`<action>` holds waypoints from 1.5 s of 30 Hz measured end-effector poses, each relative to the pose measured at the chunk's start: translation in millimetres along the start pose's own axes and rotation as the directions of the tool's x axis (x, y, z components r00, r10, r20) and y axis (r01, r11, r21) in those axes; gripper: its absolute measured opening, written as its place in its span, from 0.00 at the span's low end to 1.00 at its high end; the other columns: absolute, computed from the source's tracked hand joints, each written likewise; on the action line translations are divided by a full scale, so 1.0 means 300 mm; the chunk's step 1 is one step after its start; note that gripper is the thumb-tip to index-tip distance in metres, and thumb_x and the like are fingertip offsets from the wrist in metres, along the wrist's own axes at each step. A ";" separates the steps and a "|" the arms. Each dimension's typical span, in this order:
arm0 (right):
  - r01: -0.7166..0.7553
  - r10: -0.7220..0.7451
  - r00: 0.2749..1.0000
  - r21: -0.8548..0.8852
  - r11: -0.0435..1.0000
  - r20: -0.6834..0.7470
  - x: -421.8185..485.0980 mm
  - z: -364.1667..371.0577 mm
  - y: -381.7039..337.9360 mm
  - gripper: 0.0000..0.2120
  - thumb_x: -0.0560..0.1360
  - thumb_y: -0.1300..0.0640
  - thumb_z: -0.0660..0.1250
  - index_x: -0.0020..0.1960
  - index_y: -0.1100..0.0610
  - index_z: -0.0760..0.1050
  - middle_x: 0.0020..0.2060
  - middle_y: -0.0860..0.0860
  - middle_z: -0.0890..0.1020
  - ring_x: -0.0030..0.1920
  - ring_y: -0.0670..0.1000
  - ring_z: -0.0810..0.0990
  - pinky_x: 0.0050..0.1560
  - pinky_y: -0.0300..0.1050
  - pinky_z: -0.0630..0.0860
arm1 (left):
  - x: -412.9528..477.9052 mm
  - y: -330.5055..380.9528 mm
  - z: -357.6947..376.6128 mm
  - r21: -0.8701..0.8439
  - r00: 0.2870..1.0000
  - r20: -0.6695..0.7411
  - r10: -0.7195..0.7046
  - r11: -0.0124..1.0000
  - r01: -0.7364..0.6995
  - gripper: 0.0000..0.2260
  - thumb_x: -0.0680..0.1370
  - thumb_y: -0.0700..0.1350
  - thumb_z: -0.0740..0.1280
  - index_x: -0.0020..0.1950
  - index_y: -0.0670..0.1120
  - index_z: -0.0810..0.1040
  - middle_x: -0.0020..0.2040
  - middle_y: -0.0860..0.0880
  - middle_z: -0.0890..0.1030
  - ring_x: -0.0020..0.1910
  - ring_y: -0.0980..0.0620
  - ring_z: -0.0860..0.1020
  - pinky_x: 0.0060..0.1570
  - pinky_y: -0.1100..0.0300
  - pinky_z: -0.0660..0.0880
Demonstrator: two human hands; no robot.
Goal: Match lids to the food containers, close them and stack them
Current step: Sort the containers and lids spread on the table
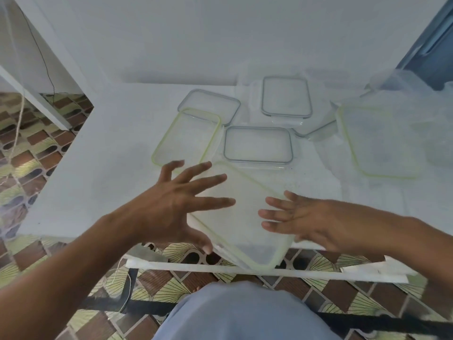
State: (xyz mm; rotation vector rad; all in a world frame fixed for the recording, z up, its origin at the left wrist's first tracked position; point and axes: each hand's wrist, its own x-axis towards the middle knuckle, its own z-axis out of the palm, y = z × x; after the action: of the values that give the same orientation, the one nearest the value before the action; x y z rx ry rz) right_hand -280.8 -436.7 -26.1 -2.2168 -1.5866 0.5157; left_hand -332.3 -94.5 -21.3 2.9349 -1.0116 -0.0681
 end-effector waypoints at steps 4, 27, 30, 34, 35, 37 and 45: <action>-0.078 0.066 0.992 -0.117 0.990 -0.104 0.012 -0.051 0.072 0.30 0.77 0.73 0.60 0.75 0.51 0.68 0.74 0.46 0.70 0.78 0.46 0.59 0.78 0.45 0.52 | -0.007 0.005 0.037 -0.050 0.997 -0.044 -0.058 0.997 0.055 0.38 0.71 0.78 0.61 0.79 0.66 0.62 0.83 0.50 0.59 0.80 0.46 0.61 0.70 0.40 0.59; -0.493 0.455 0.862 -0.168 0.854 -0.223 0.111 0.095 -0.025 0.59 0.67 0.17 0.50 0.81 0.55 0.34 0.79 0.49 0.32 0.78 0.49 0.28 0.77 0.50 0.32 | 0.049 0.079 0.125 -0.372 0.966 -0.091 -0.243 0.908 0.193 0.57 0.67 0.78 0.65 0.84 0.47 0.48 0.85 0.53 0.43 0.82 0.49 0.37 0.79 0.36 0.51; -0.493 0.453 0.861 -0.157 0.856 -0.232 0.110 0.098 -0.026 0.58 0.69 0.18 0.51 0.81 0.56 0.37 0.80 0.50 0.34 0.78 0.49 0.29 0.77 0.51 0.33 | 0.048 0.078 0.130 -0.378 0.964 -0.097 -0.247 0.905 0.194 0.56 0.68 0.77 0.65 0.84 0.48 0.49 0.85 0.54 0.44 0.82 0.49 0.37 0.79 0.37 0.51; -0.519 0.460 0.838 -0.169 0.838 -0.293 0.115 0.113 -0.030 0.52 0.74 0.23 0.52 0.82 0.59 0.47 0.82 0.53 0.45 0.81 0.51 0.38 0.78 0.52 0.38 | 0.056 0.085 0.172 -0.392 0.924 -0.264 -0.277 0.906 0.160 0.47 0.73 0.69 0.70 0.83 0.44 0.60 0.84 0.48 0.56 0.84 0.46 0.47 0.78 0.35 0.56; -0.522 0.459 0.835 -0.172 0.836 -0.303 0.119 0.116 -0.030 0.51 0.74 0.23 0.52 0.82 0.60 0.49 0.82 0.54 0.48 0.81 0.52 0.40 0.79 0.52 0.39 | 0.057 0.086 0.180 -0.388 0.918 -0.282 -0.279 0.908 0.157 0.46 0.73 0.68 0.71 0.82 0.43 0.61 0.83 0.47 0.57 0.83 0.45 0.48 0.78 0.34 0.56; -0.514 0.450 0.837 -0.166 0.841 -0.312 0.118 0.121 -0.028 0.51 0.74 0.24 0.53 0.82 0.60 0.50 0.82 0.53 0.49 0.81 0.51 0.41 0.79 0.52 0.39 | 0.058 0.083 0.186 -0.378 0.919 -0.283 -0.276 0.912 0.158 0.46 0.73 0.68 0.71 0.82 0.43 0.61 0.83 0.47 0.57 0.83 0.45 0.48 0.78 0.35 0.56; -0.416 0.378 0.900 -0.173 0.893 -0.216 0.102 0.072 0.005 0.54 0.71 0.21 0.55 0.82 0.51 0.38 0.80 0.44 0.35 0.78 0.44 0.30 0.77 0.45 0.32 | 0.008 0.130 0.164 -0.327 0.923 -0.232 -0.308 0.918 0.224 0.48 0.73 0.71 0.69 0.83 0.46 0.57 0.84 0.49 0.52 0.83 0.46 0.44 0.78 0.38 0.58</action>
State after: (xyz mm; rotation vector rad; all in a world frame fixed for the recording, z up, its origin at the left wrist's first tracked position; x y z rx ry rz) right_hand -281.0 -406.1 -47.9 -2.6895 -1.1415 0.2481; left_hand -356.9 -127.7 -68.5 2.6842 -0.5035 0.1700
